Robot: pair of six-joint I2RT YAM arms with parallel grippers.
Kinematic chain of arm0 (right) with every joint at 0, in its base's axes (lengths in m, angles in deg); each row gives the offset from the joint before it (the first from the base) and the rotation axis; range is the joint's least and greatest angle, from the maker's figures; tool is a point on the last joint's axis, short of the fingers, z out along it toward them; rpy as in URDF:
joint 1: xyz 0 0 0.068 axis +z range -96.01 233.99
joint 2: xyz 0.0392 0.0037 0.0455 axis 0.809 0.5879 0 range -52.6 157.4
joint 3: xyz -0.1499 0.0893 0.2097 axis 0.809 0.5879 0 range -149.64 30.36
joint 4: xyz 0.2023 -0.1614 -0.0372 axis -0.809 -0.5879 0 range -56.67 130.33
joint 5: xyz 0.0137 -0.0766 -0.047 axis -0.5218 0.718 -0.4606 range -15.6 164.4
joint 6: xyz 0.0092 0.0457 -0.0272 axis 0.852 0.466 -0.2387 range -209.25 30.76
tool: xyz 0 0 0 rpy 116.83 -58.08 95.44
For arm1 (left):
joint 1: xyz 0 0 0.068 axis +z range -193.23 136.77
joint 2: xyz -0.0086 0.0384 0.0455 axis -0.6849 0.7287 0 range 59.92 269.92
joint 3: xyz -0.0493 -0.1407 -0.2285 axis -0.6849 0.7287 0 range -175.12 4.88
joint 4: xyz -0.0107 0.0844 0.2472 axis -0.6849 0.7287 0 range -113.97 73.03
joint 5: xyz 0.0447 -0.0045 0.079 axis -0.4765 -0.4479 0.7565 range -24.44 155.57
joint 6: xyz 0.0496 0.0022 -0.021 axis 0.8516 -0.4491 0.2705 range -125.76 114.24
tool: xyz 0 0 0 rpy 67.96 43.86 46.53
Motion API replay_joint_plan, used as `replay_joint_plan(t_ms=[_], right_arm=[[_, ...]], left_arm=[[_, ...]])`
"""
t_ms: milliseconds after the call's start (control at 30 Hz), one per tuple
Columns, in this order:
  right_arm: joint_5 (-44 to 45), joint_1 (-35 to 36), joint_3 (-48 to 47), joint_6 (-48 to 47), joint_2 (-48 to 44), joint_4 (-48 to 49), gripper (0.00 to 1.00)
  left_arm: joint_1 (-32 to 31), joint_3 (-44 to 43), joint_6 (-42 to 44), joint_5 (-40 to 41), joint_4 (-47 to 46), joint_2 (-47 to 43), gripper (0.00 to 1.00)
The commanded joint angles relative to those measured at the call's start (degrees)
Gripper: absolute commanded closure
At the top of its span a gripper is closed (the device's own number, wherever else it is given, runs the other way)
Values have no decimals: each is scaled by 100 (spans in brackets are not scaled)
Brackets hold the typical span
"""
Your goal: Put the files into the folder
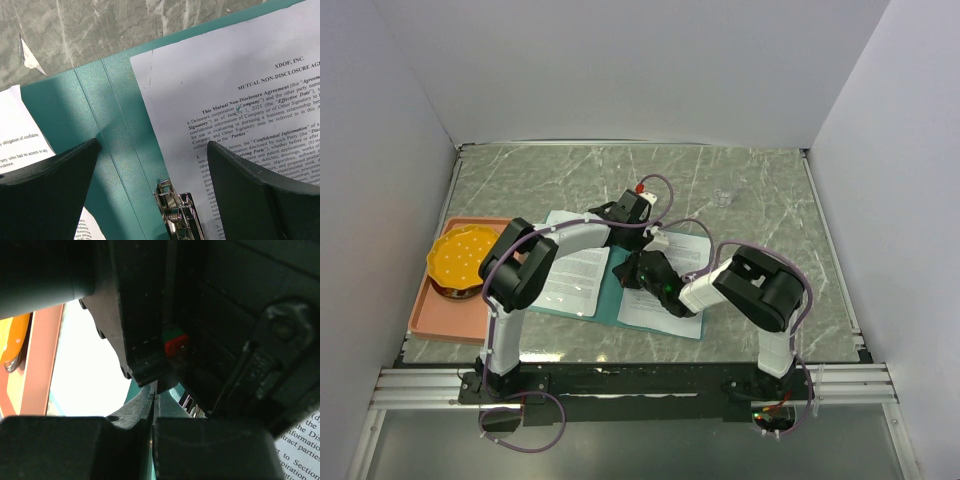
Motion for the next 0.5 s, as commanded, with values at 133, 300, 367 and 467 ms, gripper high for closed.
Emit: replay_joint_plan(t_ms=[133,300,367,467], right_arm=[[958,-102,624,195,672,-2444,100],[1054,4,738,282,680,-2531,100],[1072,74,738,274,698,-2567,100],[1098,153,747,291,742,-2629,100]], left_arm=[[84,254,306,-213,1100,-117,4],[84,262,306,-213,1109,-117,4],[84,271,314,-222,1091,-126,4],[84,280,323,-231,1082,-118,4]])
